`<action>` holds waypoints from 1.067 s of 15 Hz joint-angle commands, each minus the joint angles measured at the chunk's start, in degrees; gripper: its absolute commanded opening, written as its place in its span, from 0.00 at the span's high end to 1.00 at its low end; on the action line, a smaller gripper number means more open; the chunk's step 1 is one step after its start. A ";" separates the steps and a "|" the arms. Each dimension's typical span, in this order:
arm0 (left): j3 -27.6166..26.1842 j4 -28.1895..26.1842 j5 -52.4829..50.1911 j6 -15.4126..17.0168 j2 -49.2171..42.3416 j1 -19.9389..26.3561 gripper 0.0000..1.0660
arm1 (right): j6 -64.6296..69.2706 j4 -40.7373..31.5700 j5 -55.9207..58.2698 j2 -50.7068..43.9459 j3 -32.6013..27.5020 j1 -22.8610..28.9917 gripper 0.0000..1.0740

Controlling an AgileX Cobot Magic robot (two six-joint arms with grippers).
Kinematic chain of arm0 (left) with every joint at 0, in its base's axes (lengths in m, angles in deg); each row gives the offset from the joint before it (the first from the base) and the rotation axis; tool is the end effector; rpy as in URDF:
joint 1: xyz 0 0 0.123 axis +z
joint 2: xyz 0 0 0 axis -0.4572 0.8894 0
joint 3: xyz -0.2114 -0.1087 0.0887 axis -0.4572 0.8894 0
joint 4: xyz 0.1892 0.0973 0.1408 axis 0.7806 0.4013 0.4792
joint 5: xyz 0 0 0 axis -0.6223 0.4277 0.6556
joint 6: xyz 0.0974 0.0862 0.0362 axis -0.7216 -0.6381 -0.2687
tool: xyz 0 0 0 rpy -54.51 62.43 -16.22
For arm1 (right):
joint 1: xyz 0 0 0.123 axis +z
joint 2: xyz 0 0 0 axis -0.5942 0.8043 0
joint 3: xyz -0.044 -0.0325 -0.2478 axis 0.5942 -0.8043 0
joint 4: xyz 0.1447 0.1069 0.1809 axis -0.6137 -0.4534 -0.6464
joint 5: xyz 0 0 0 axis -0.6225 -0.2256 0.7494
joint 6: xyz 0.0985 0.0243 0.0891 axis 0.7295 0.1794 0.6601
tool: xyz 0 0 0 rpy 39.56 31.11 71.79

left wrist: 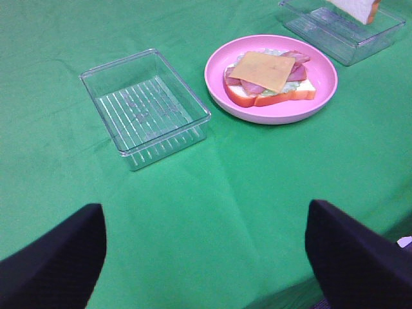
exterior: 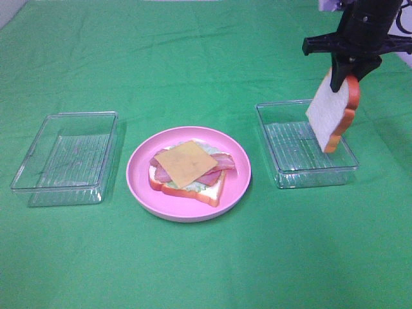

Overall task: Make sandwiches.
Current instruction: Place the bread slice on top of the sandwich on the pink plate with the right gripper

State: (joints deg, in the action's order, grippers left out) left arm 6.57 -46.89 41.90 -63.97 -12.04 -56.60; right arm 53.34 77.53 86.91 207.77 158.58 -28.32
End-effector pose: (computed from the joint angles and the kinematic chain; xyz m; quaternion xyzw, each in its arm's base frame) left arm 0.0610 -0.0310 0.2606 0.2010 0.8254 -0.1304 0.5111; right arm 0.4398 0.0664 0.1665 -0.0163 0.9949 0.0255 0.0960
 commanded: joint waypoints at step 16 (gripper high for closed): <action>0.17 -0.34 -0.52 -0.11 -1.20 -0.06 0.25 | -22.17 -61.42 -20.00 -5.50 -27.67 10.66 1.00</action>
State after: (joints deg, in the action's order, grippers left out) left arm 6.57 -46.89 41.90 -63.97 -12.04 -56.60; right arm 33.29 19.21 67.55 201.87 131.65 -17.95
